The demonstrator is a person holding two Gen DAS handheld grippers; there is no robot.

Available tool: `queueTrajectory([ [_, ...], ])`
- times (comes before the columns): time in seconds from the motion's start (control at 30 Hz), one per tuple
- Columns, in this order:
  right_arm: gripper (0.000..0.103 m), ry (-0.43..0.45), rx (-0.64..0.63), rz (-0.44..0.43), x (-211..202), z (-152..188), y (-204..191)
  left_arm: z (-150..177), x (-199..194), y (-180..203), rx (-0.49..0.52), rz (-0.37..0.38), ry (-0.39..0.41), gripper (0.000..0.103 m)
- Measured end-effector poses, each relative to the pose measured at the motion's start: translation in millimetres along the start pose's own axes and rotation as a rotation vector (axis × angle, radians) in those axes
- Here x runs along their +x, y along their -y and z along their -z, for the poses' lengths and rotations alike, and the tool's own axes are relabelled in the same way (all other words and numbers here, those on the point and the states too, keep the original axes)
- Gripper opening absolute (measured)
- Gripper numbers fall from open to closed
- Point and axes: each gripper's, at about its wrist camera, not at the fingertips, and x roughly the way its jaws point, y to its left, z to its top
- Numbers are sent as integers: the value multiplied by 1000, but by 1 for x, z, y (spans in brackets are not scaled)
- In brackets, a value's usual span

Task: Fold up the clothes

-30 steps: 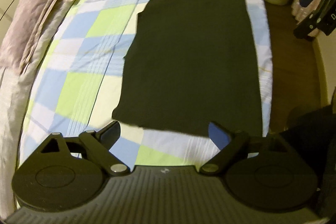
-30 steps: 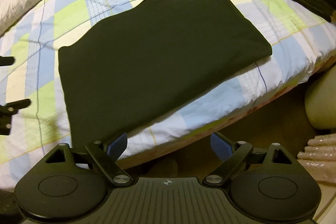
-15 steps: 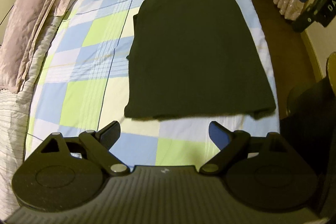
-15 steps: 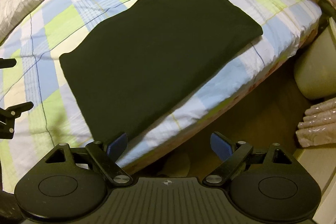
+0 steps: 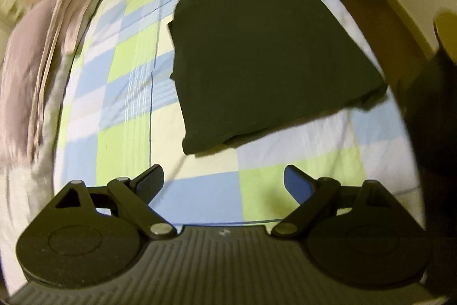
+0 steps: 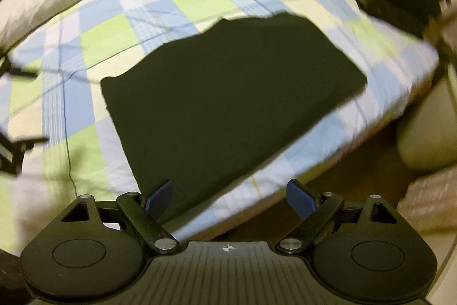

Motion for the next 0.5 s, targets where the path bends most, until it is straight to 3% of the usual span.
queueTrajectory([
  [0.27, 89, 1, -282, -4, 29, 38, -52, 5, 55, 22, 310, -10, 96, 87],
  [0.4, 89, 0, -376, -31, 58, 57, -77, 12, 90, 39, 506, -37, 150, 77],
  [0.5, 89, 6, -447, -47, 79, 69, -92, 15, 111, 42, 586, -61, 170, 73],
])
